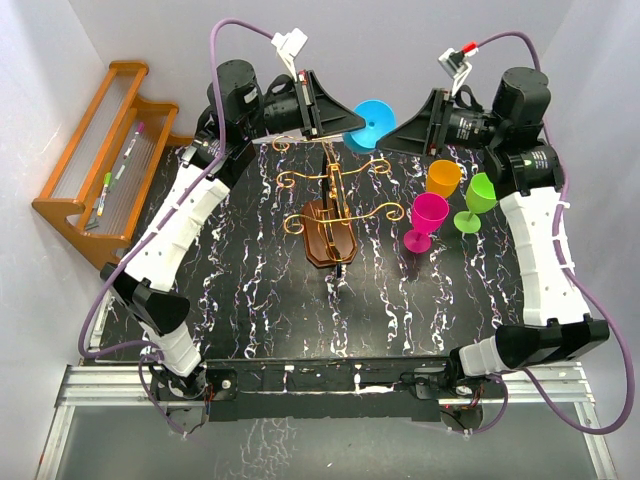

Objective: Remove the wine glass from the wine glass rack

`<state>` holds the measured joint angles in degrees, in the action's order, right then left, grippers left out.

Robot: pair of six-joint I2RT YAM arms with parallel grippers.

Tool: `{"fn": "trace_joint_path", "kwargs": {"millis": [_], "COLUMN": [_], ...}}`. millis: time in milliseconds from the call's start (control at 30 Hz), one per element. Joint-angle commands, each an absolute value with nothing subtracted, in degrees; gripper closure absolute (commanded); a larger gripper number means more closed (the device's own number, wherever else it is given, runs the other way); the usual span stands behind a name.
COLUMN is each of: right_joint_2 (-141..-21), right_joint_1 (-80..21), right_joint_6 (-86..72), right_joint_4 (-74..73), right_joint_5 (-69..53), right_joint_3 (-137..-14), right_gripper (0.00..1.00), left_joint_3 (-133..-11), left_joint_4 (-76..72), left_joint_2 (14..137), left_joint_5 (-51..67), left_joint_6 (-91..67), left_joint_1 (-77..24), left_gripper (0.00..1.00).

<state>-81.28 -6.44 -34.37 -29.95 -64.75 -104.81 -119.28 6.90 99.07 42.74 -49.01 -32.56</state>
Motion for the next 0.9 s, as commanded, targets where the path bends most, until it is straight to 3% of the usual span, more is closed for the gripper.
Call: {"fn": "trace_joint_path", "kwargs": {"millis": [0, 133, 200, 300, 333, 467, 567, 733, 867], "right_joint_2": [-81.65, -82.44, -82.78, -82.59, -82.28, -80.27, -77.13, -67.77, -60.94], "right_joint_1": [-9.23, -10.23, -10.34, -10.35, -10.35, -10.36, -10.70, -14.26, -17.54], "right_joint_6": [-31.67, -30.42, -29.14, -27.28, -26.10, -19.30, -12.86, 3.06, 14.71], "right_joint_4": [-30.12, -30.87, -32.08, -33.71, -34.38, -37.14, -36.04, -22.51, -8.97], "right_joint_5": [-62.78, -60.26, -57.52, -51.36, -48.92, -36.88, -26.36, -14.38, -14.72], "right_joint_3": [-108.83, -109.79, -110.55, -110.92, -110.93, -109.86, -106.78, -92.75, -80.98], "right_gripper": [0.53, 0.57, 0.67, 0.90, 0.92, 0.92, 0.92, 0.92, 0.92], "left_joint_3": [-120.85, -120.04, -119.67, -118.46, -118.18, -117.90, -115.29, -113.98, -116.11], "left_joint_4": [5.44, 6.70, 8.16, 10.61, 11.85, 22.69, 24.66, 21.65, 21.89], "left_joint_2": [97.52, 97.19, 96.78, 95.77, 95.31, 92.62, 90.15, 89.80, 91.12], "left_joint_5": [44.36, 44.85, 44.57, 42.87, 41.48, 24.44, 17.39, 22.29, 25.86], "left_joint_6": [-47.77, -46.89, -45.85, -44.10, -43.47, -42.69, -46.83, -55.38, -58.72], "left_joint_1": [-33.33, -33.45, -33.46, -33.49, -33.43, -33.45, -33.32, -33.31, -33.27], "left_gripper": [1.00, 1.00, 1.00, 1.00, 0.92, 0.63, 0.51, 0.48, 0.47]}}
